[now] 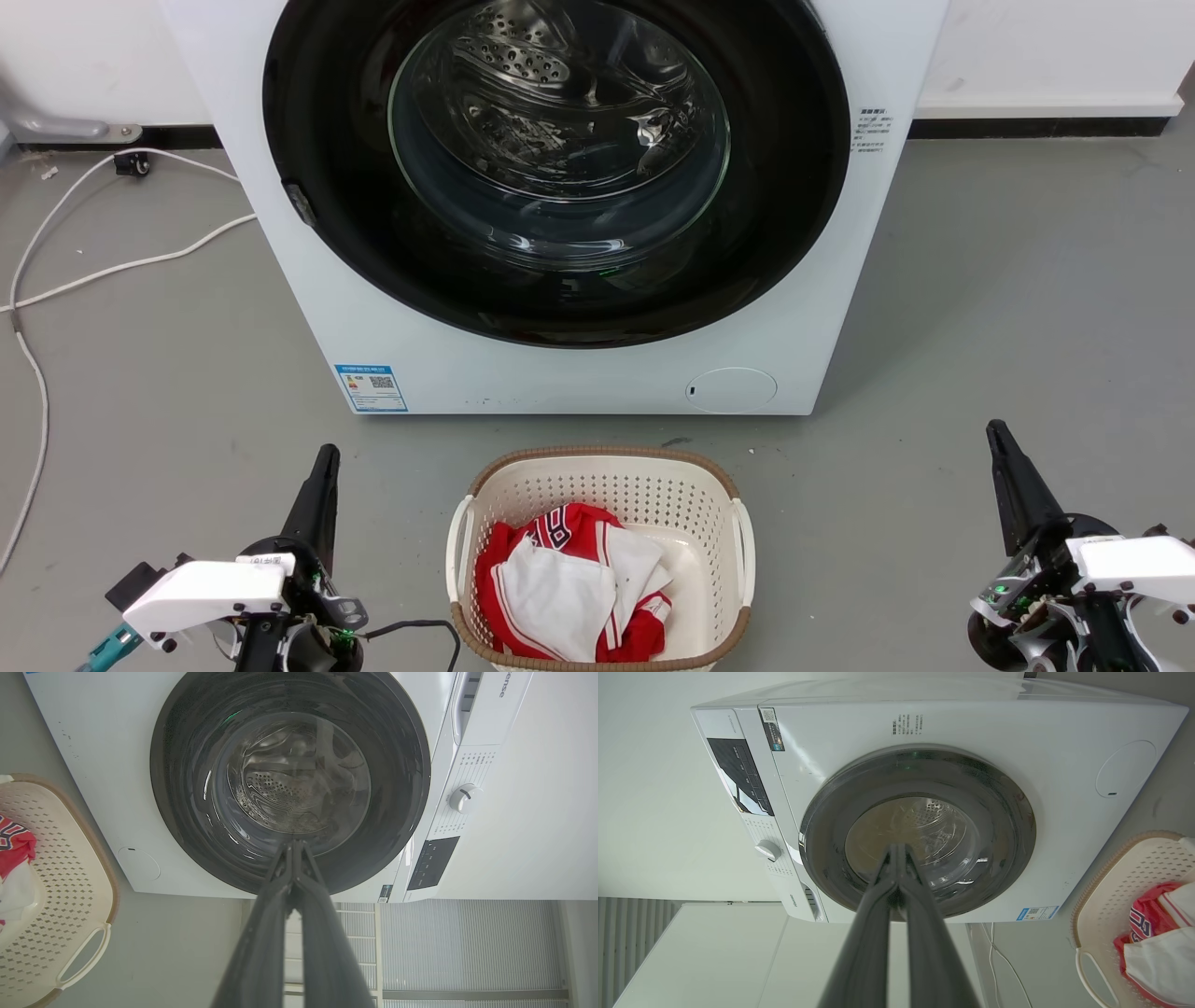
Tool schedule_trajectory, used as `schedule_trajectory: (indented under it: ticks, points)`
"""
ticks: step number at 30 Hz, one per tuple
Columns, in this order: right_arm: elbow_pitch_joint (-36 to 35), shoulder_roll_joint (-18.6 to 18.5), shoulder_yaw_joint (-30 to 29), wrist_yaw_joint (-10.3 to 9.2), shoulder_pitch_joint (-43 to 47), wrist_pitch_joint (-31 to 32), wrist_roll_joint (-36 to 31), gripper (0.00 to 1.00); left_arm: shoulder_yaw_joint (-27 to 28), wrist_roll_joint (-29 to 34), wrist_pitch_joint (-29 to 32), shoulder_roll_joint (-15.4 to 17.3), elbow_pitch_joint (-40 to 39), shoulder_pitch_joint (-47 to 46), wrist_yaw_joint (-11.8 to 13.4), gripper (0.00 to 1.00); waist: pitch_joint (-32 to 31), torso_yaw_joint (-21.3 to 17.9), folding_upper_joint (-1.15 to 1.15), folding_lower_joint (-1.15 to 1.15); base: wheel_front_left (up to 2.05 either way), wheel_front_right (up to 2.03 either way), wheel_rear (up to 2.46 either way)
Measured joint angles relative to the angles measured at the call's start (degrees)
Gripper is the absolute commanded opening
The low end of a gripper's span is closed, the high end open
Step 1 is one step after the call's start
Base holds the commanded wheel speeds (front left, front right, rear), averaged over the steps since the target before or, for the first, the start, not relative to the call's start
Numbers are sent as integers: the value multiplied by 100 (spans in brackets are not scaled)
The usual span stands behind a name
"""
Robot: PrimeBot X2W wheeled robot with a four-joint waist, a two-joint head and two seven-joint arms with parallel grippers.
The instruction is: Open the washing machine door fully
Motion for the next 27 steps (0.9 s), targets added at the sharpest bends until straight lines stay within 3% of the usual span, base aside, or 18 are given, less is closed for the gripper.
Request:
schedule_trajectory:
  ticks: [4,5,18,27]
  points:
    - [0,2,-4,0,-1,1,-5,0,5,3,2,-7,0,-1,0,0,0,0,0,0,0,0,0]
    - [0,3,-5,0,-1,1,-7,100,7,3,4,-7,0,-1,0,100,0,0,0,0,0,0,0]
    - [-64,24,119,-1,177,-272,-107,100,-178,80,-253,-56,-78,144,8,100,0,-7,0,0,0,0,0]
    - [-374,27,121,-1,244,-501,-822,100,-202,573,-492,-59,-396,143,8,100,2,-4,0,-1,0,0,0]
